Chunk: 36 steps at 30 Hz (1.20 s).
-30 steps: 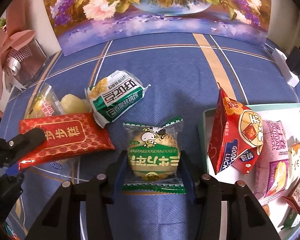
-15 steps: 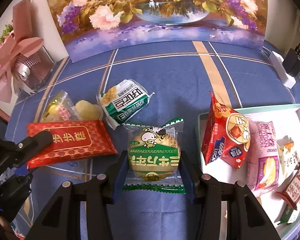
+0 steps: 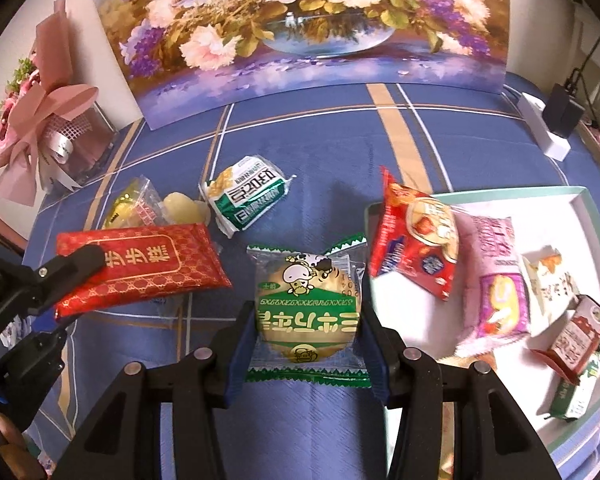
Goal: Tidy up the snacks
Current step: 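Carry the red pack and green cookie over the white tray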
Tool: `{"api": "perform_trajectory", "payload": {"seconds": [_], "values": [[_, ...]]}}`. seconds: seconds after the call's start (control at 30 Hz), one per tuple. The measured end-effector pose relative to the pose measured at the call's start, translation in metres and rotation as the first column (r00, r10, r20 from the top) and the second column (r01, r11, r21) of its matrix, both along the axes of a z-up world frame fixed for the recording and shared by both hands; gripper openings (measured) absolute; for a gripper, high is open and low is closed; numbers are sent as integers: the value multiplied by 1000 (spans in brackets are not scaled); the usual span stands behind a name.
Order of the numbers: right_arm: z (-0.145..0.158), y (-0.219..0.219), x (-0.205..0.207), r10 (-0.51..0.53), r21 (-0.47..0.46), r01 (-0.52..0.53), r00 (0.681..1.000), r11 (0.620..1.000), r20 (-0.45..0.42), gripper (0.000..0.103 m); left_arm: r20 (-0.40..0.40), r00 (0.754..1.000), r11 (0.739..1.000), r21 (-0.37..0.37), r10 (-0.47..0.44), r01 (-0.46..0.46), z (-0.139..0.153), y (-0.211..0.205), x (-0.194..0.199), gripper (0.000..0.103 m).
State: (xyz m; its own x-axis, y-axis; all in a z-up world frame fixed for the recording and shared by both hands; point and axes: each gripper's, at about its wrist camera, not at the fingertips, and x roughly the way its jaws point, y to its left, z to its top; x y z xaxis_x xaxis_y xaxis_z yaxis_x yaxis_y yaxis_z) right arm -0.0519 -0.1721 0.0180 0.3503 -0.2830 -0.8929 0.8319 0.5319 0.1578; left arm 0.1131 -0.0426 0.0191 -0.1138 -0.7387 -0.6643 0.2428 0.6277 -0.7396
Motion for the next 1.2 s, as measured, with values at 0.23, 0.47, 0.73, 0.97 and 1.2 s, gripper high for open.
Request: {"api": "perform_trajectory", "payload": {"seconds": [0.23,0.47,0.73,0.97,1.2], "values": [[10,1,-17,-12,-7,12,1000,1000,11,52,14,1000,1000,-11,-28,28,8,-1,-14,12],[20,-2,-37,-31,-17,31,999,999,26,52,24,998,997,-35,-61,62,18,-9,-33,12],[27,-23,-71,-107,-10,108,993,994,51,52,22,993,991,-63,-118,119,26,-26,-65,12],[20,-48,-106,-196,20,195,979,981,61,52,10,984,982,-74,-176,176,24,-46,-93,12],[14,-74,-150,-297,43,295,952,955,69,52,9,974,971,-85,-225,225,25,-63,-114,12]]}}
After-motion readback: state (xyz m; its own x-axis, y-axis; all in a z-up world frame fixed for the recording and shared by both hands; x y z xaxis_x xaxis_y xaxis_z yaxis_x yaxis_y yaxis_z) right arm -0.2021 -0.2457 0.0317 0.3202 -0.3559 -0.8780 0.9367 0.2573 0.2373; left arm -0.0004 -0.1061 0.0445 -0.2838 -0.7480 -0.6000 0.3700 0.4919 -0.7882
